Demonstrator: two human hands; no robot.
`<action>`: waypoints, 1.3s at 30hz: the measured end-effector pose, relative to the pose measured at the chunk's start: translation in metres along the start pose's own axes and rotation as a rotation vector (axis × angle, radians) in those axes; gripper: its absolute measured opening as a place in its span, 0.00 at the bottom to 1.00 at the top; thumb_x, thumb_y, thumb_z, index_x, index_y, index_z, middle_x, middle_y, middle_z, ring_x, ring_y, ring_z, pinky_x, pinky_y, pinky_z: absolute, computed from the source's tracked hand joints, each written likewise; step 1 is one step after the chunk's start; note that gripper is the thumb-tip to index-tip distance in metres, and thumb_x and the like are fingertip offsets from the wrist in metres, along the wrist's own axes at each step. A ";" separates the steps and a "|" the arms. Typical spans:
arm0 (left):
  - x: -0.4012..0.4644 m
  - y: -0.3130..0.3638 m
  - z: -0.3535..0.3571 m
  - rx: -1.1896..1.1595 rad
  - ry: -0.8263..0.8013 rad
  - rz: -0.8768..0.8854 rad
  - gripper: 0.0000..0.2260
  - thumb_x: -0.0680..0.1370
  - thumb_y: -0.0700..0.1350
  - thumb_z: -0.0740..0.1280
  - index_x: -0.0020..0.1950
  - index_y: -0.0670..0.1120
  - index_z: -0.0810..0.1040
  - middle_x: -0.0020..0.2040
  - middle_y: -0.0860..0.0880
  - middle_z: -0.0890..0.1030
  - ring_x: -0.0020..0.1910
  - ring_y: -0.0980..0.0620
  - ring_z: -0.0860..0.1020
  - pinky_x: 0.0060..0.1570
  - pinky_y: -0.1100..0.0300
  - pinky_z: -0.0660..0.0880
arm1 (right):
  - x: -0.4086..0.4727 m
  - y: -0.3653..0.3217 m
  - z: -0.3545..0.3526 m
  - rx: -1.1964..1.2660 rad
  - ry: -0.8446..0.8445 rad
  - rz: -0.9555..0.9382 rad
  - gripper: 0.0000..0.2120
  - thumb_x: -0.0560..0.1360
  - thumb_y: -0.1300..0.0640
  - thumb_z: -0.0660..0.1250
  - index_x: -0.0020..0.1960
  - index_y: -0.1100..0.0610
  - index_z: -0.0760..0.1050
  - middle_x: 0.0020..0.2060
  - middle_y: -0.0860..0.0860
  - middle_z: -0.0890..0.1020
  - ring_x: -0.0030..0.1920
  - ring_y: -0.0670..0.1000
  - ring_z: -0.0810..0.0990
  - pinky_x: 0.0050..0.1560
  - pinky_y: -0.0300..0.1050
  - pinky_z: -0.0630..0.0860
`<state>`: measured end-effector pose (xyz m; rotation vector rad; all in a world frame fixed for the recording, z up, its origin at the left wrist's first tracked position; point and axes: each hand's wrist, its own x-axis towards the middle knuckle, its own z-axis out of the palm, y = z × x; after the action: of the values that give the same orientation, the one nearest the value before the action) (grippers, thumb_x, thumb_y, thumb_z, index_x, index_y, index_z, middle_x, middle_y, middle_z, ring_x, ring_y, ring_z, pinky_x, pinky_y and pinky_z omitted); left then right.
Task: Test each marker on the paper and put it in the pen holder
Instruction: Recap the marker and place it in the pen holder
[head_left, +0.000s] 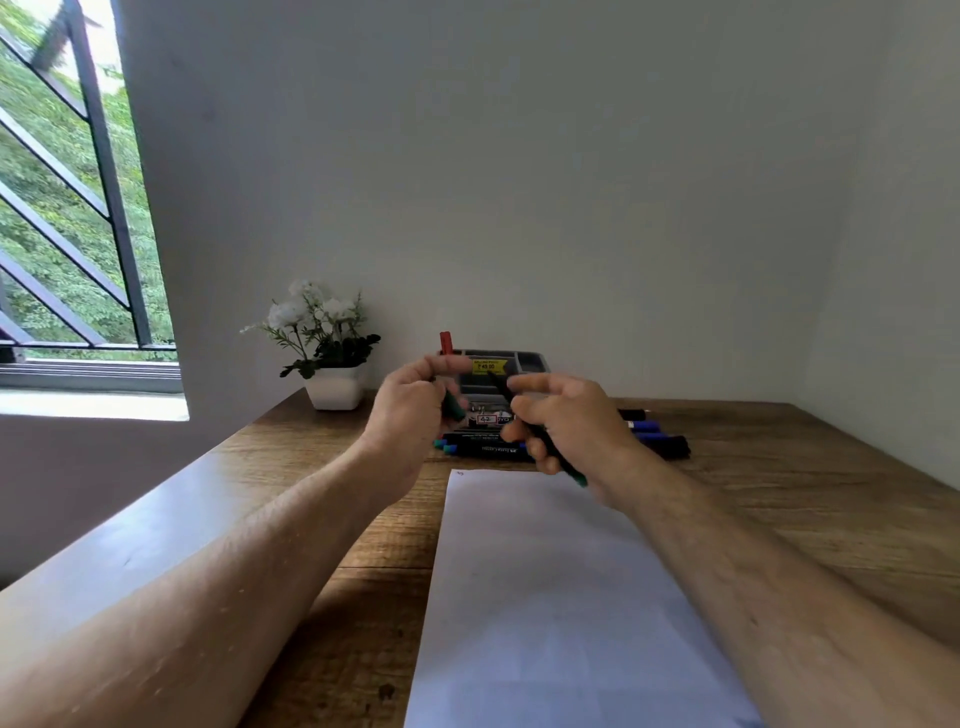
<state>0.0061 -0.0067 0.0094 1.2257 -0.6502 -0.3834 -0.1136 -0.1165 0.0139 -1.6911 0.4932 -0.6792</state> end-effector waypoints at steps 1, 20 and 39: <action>-0.002 -0.001 0.002 0.046 -0.029 -0.039 0.16 0.82 0.32 0.53 0.52 0.43 0.79 0.39 0.45 0.77 0.39 0.50 0.77 0.41 0.55 0.78 | 0.000 0.002 0.004 0.039 -0.006 -0.012 0.11 0.80 0.63 0.64 0.58 0.51 0.76 0.39 0.58 0.84 0.26 0.48 0.74 0.23 0.41 0.70; 0.000 0.006 -0.008 1.109 -0.425 -0.238 0.17 0.73 0.42 0.75 0.60 0.54 0.78 0.46 0.52 0.75 0.47 0.52 0.73 0.45 0.58 0.69 | -0.001 0.016 0.025 0.010 0.092 -0.015 0.09 0.80 0.58 0.62 0.51 0.62 0.79 0.35 0.57 0.80 0.27 0.54 0.80 0.28 0.46 0.80; 0.008 0.002 -0.015 1.071 -0.466 -0.238 0.16 0.74 0.42 0.75 0.60 0.53 0.80 0.38 0.52 0.74 0.36 0.54 0.71 0.32 0.60 0.68 | 0.005 0.020 0.031 -0.380 0.005 -0.030 0.10 0.76 0.57 0.66 0.39 0.59 0.81 0.30 0.53 0.84 0.20 0.45 0.76 0.22 0.35 0.71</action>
<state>0.0218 0.0001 0.0107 2.2779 -1.1876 -0.5499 -0.0887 -0.1020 -0.0094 -2.0551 0.6316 -0.6393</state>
